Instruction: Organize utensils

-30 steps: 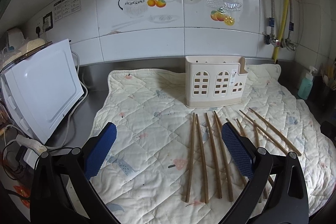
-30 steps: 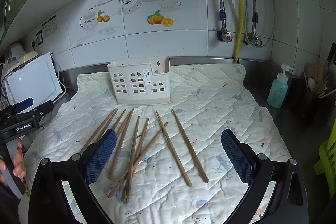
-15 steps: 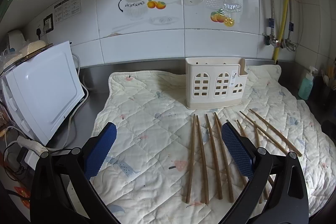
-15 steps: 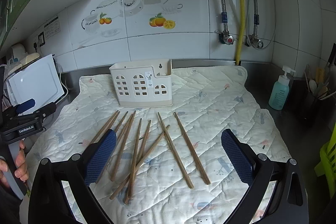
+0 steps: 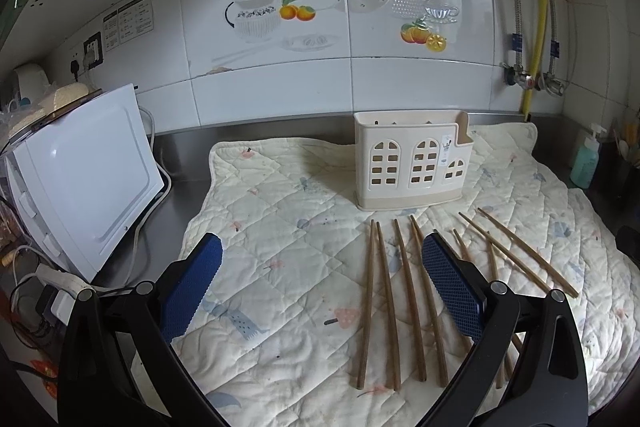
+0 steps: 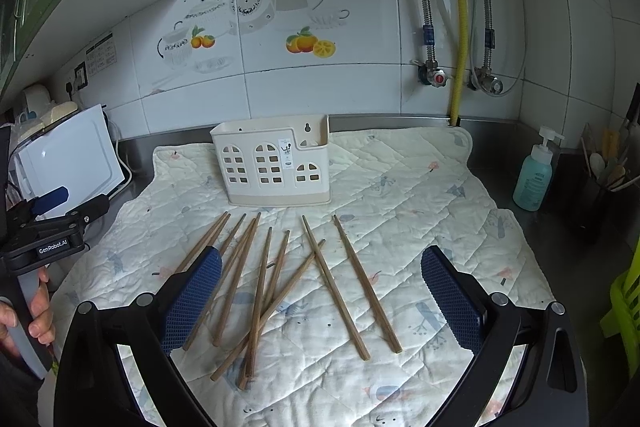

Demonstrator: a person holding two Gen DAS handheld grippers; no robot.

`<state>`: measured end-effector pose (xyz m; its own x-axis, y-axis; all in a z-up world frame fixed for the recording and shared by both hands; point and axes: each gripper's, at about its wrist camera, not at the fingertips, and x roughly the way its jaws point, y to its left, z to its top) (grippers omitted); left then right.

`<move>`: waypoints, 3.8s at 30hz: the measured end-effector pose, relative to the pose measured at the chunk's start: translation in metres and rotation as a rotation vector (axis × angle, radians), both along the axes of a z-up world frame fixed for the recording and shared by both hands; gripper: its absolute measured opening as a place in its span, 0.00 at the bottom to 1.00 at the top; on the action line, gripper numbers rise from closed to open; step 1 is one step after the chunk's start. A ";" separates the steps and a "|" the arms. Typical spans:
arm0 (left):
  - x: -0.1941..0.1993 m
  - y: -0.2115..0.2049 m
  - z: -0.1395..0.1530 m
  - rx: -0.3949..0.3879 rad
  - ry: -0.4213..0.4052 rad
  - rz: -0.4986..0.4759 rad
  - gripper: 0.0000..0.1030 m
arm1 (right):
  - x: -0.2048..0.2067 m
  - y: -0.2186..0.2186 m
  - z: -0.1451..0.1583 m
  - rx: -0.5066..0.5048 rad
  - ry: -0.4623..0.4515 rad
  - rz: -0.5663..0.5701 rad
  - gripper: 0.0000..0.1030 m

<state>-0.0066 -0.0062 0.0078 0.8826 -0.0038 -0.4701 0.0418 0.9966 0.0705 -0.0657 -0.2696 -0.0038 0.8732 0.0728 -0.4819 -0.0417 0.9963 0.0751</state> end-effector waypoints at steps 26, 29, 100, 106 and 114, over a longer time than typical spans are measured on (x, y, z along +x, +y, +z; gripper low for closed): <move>0.009 0.008 -0.022 -0.010 0.064 0.011 0.95 | -0.002 -0.013 -0.022 0.005 0.033 -0.011 0.92; 0.010 0.011 -0.030 0.004 0.087 0.014 0.95 | -0.001 -0.017 -0.030 -0.001 0.055 -0.016 0.87; 0.024 -0.005 -0.135 -0.065 0.364 -0.262 0.10 | 0.011 0.050 -0.104 0.076 0.162 0.127 0.08; 0.023 -0.003 -0.124 -0.072 0.340 -0.260 0.06 | 0.009 0.050 -0.090 0.063 0.129 0.134 0.08; 0.020 0.004 -0.085 -0.096 0.222 -0.262 0.01 | 0.015 0.044 -0.051 0.030 0.035 0.138 0.07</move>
<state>0.0131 -0.0018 -0.0777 0.7223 -0.2701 -0.6367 0.3008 0.9517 -0.0625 -0.0510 -0.2259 -0.0547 0.8367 0.2063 -0.5074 -0.1754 0.9785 0.1086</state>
